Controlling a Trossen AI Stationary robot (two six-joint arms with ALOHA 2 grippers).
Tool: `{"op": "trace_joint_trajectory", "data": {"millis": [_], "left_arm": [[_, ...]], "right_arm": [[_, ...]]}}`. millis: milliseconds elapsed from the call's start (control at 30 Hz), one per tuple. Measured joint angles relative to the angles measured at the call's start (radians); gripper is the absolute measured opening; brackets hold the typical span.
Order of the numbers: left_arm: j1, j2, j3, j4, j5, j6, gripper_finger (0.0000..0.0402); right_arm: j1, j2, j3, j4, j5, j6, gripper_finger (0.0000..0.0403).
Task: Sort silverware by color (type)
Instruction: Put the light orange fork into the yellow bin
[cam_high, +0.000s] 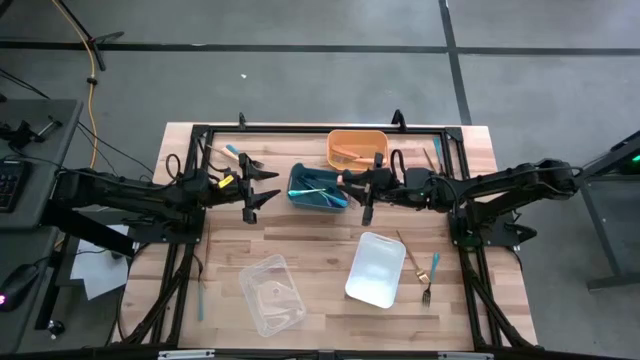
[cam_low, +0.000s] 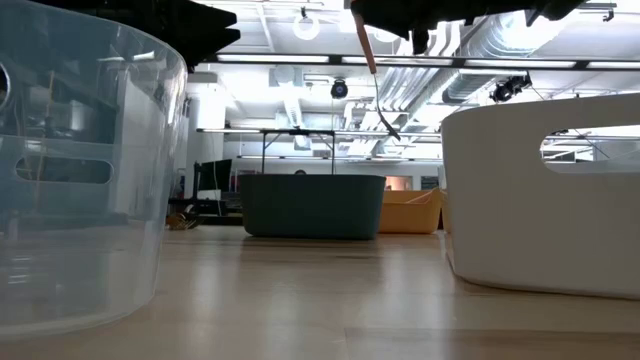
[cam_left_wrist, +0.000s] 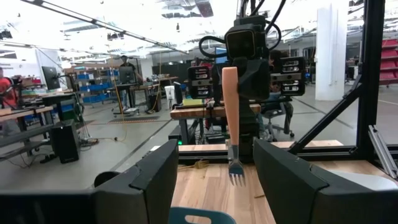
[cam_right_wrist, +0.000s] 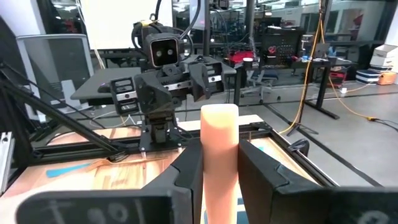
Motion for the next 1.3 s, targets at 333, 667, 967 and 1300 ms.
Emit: {"op": "trace_joint_trajectory", "data": {"millis": [333,667,967,1300], "left_arm": [[0.0,0.0,0.0,0.01,0.0,0.0,0.02],[0.0,0.0,0.0,0.01,0.043,-0.017,0.02],[0.0,0.0,0.0,0.009,0.068,-0.017,0.02],[0.0,0.0,0.0,0.008,0.067,-0.017,0.02]], "right_arm": [[-0.003,0.004,0.0,-0.033,0.088,-0.014,0.0067],[-0.226,0.068,0.252,-0.395,0.178,-0.113,0.0067],[-0.427,0.338,0.554,-0.779,0.119,-0.136,0.0067],[-0.501,0.567,0.737,-0.97,0.019,-0.138,0.0067]]}}
